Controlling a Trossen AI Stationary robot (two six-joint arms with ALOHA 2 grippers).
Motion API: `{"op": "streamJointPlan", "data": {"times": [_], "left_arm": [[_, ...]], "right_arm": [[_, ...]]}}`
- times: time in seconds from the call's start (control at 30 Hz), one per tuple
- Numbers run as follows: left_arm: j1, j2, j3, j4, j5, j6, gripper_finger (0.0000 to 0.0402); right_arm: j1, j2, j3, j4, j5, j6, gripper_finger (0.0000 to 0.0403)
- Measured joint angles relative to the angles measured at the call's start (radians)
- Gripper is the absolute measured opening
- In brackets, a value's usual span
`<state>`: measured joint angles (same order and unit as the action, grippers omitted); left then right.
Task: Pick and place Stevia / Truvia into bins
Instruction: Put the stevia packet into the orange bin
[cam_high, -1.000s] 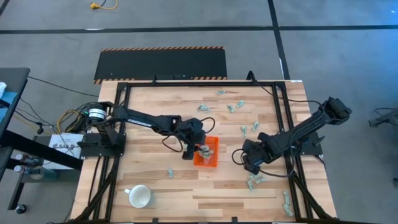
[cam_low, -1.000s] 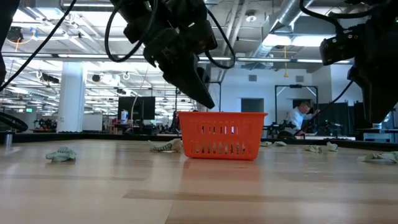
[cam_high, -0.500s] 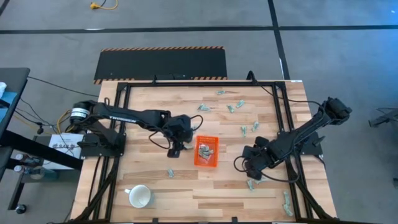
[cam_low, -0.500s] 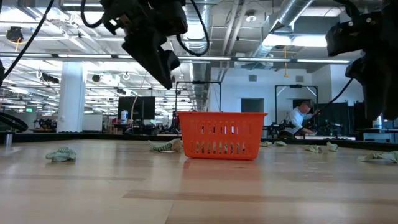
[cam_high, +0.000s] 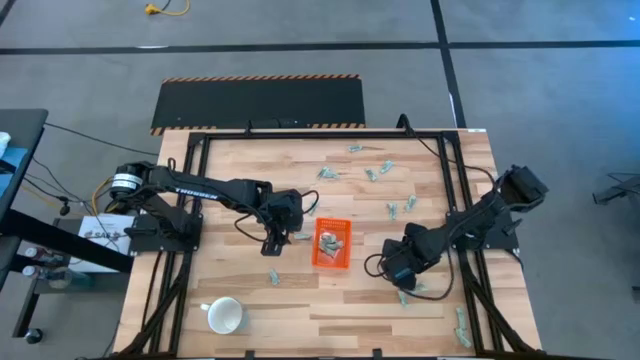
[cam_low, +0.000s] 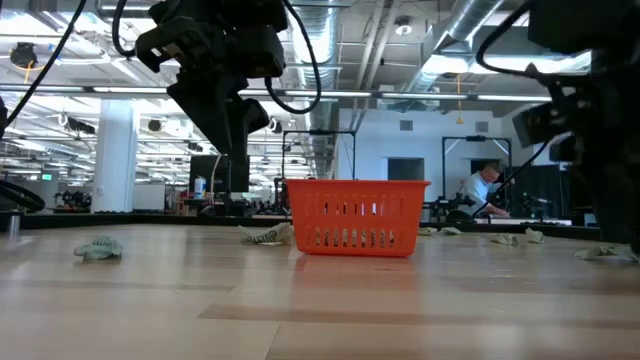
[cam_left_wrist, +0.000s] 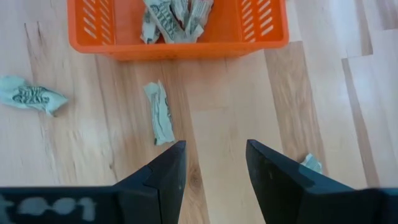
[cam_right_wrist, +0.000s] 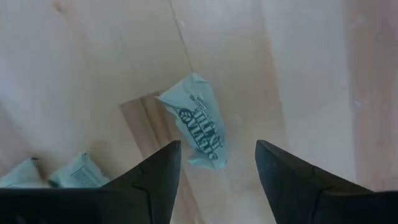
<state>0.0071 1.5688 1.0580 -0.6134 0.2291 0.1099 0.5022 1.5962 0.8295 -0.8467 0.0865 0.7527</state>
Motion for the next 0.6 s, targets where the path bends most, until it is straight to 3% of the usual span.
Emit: {"op": "streamJointPlan", "data": {"times": [0.37, 0.6], "left_arm": [[0.000, 0.000, 0.000, 0.001, 0.000, -0.006, 0.0155], [0.000, 0.000, 0.000, -0.010, -0.006, -0.016, 0.0155]], "right_arm": [[-0.044, 0.051, 0.004, 0.005, -0.031, -0.021, 0.0174], [-0.058, 0.049, 0.003, 0.011, -0.032, -0.028, 0.0106]]}}
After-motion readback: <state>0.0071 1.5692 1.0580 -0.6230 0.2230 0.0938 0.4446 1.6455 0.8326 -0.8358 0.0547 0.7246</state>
